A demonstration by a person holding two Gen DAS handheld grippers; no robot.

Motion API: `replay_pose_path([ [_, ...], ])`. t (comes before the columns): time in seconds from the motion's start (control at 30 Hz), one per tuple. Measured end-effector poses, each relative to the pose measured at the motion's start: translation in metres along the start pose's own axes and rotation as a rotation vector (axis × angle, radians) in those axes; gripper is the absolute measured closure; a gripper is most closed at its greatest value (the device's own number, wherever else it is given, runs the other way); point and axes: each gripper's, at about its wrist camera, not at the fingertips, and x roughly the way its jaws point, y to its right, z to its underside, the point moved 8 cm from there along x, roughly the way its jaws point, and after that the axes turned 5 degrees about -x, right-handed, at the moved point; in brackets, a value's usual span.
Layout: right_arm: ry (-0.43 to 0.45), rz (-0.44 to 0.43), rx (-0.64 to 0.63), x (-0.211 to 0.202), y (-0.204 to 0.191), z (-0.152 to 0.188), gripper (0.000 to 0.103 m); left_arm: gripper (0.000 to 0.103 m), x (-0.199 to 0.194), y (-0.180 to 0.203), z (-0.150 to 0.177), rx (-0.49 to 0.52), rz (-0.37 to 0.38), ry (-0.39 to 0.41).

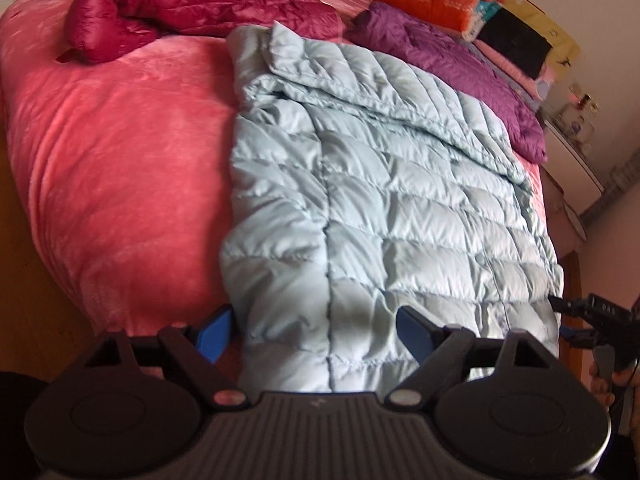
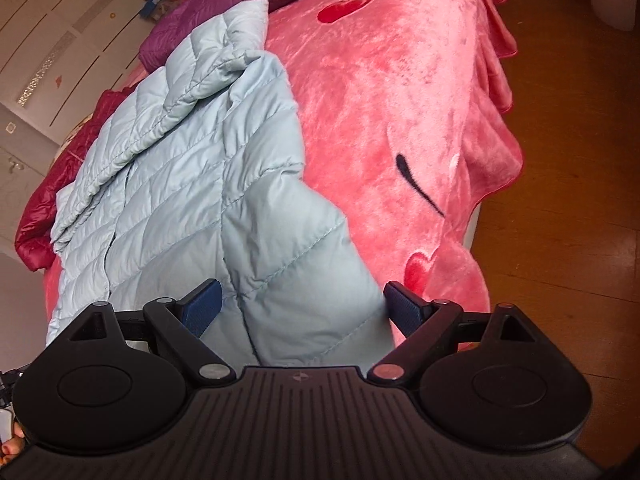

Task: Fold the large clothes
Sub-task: 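Grasp the jacket edge with both grippers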

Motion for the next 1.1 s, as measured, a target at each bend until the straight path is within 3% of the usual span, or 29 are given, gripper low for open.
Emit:
replay_pose_path([
  [0.4, -0.115, -0.116, 0.101, 0.005, -0.004, 0.016, 0.0, 0.018, 0.003, 0.017, 0.014, 0.084, 0.059, -0.055],
  [0.53, -0.126, -0.142, 0.034, 0.003, -0.019, 0.019, 0.0, 0.03, 0.003, 0.025, 0.02, 0.101, 0.093, -0.073],
  [0.6, -0.123, -0.15, -0.01, 0.001, -0.028, 0.022, 0.004, 0.036, 0.003, 0.028, 0.023, 0.116, 0.098, -0.074],
  [0.7, -0.104, -0.148, -0.063, -0.001, -0.038, 0.023, 0.015, 0.053, 0.001, 0.03, 0.023, 0.113, 0.119, -0.069],
  [0.87, -0.066, -0.226, -0.044, -0.011, -0.047, 0.019, 0.027, 0.075, -0.002, 0.033, 0.018, 0.077, 0.159, -0.049],
  [1.1, 0.022, -0.421, 0.08, -0.037, -0.051, -0.002, 0.023, 0.083, -0.007, 0.034, -0.003, -0.09, 0.272, 0.002],
])
